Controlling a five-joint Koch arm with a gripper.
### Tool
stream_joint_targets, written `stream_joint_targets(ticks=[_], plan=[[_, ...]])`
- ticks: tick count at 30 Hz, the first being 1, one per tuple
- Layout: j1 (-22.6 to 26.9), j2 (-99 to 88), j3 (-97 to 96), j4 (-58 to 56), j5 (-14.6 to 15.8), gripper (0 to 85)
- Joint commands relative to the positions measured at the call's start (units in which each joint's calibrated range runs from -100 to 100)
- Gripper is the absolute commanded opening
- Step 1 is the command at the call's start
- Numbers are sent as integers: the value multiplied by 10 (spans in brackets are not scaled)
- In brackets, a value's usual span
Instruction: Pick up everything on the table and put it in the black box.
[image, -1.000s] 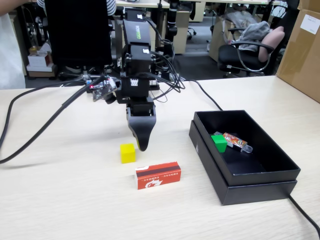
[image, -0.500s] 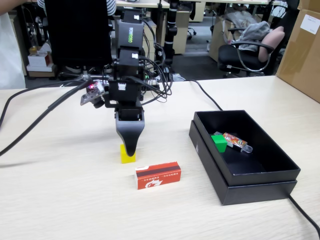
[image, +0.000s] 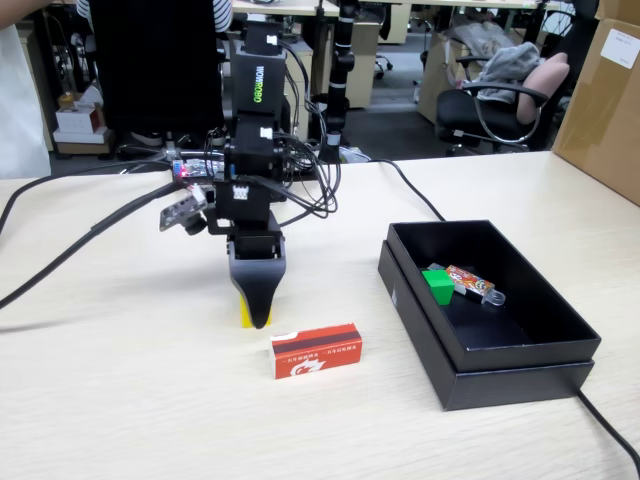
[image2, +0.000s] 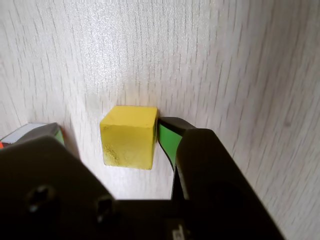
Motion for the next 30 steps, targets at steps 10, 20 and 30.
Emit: stream_joint_targets(ticks=[10,20,30], plan=[[-2,-2,8,24,-3,194],[-3,-20,10,24,-2,69],[19,-109,113,-123,21,69]])
